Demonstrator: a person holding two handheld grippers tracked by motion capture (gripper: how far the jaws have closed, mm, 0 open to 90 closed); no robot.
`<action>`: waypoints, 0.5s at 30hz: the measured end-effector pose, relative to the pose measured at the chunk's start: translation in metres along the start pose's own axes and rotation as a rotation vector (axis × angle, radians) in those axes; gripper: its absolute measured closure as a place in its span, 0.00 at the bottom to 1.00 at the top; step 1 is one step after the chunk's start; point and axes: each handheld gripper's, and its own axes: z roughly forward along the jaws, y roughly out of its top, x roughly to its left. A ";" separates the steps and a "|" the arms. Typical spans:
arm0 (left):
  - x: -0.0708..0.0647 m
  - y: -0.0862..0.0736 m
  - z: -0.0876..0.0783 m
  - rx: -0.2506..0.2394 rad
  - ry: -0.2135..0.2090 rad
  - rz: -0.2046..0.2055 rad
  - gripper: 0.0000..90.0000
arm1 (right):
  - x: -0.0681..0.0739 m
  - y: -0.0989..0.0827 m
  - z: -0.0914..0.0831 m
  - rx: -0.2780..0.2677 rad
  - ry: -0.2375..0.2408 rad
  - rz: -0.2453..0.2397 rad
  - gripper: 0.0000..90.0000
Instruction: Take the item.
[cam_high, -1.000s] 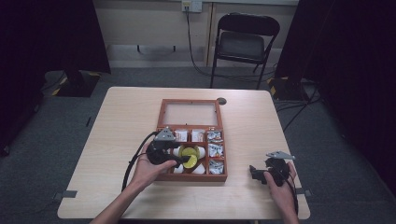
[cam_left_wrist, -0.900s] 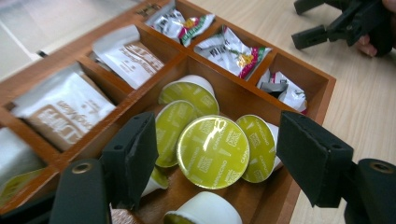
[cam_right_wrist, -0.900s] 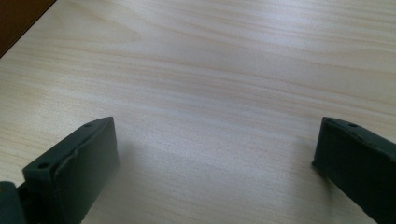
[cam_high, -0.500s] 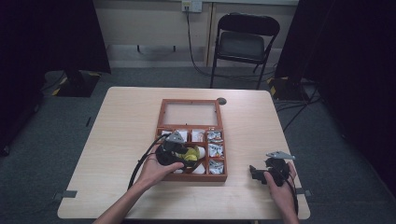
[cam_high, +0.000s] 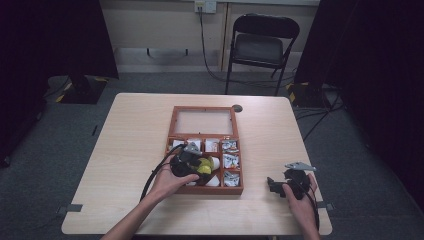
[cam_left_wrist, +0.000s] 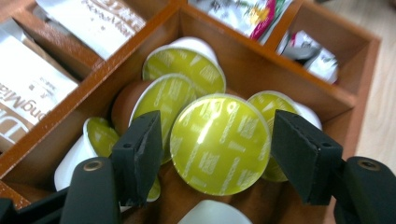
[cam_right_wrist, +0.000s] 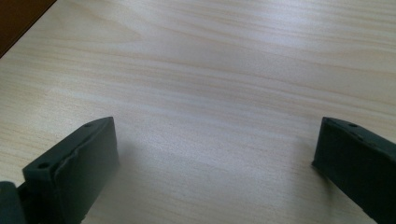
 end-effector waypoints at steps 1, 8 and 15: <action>0.001 0.000 0.000 0.008 -0.005 -0.001 0.38 | 0.000 0.000 0.000 0.000 0.000 -0.001 0.00; -0.001 0.002 0.003 0.029 -0.001 0.015 0.40 | 0.000 0.000 0.000 0.000 0.000 0.000 0.00; -0.001 0.002 0.006 0.057 -0.024 0.018 0.38 | 0.000 0.000 0.000 0.000 0.000 0.000 0.00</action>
